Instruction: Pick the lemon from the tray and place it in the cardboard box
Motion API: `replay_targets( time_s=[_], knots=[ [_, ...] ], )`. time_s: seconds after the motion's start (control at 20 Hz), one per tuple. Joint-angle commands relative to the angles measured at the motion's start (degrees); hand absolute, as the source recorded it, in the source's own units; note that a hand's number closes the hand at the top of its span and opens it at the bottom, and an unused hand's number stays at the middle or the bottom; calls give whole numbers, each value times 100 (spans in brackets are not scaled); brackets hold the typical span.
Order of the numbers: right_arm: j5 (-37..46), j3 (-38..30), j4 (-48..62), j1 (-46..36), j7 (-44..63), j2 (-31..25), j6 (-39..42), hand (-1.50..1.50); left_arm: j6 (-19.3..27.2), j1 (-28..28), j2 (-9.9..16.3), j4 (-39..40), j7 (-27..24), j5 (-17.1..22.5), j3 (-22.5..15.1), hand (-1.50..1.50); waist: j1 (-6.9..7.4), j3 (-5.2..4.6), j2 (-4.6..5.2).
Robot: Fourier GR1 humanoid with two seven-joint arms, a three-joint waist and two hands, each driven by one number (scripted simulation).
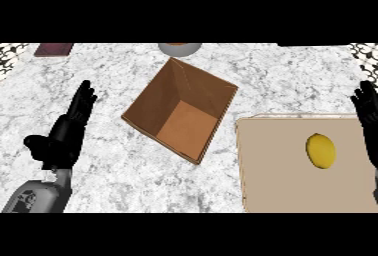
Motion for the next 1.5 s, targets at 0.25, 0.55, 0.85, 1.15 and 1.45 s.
replay_targets(
  time_s=[0.25,0.55,0.85,1.15,1.45],
  knots=[
    [-1199,-323,-302,427,-337,-221,1759,-150,355,403,1349,1015,335,-917,779,0,-29,-111,70],
    [598,67,591,1324,-2632,-603,1307,-150,100,388,1300,1175,403,-718,809,0,-43,-102,84],
    [721,-333,2166,1006,-4638,-968,2519,-150,39,634,1179,817,519,-844,697,0,97,-108,70],
    [2049,-84,2089,529,-3989,-2116,1838,-150,151,211,980,1408,306,-1033,683,0,80,-126,97],
    [2704,538,1393,199,-2754,-2441,2338,-150,-164,425,1193,1274,303,-886,912,0,108,-130,69]
  ],
)
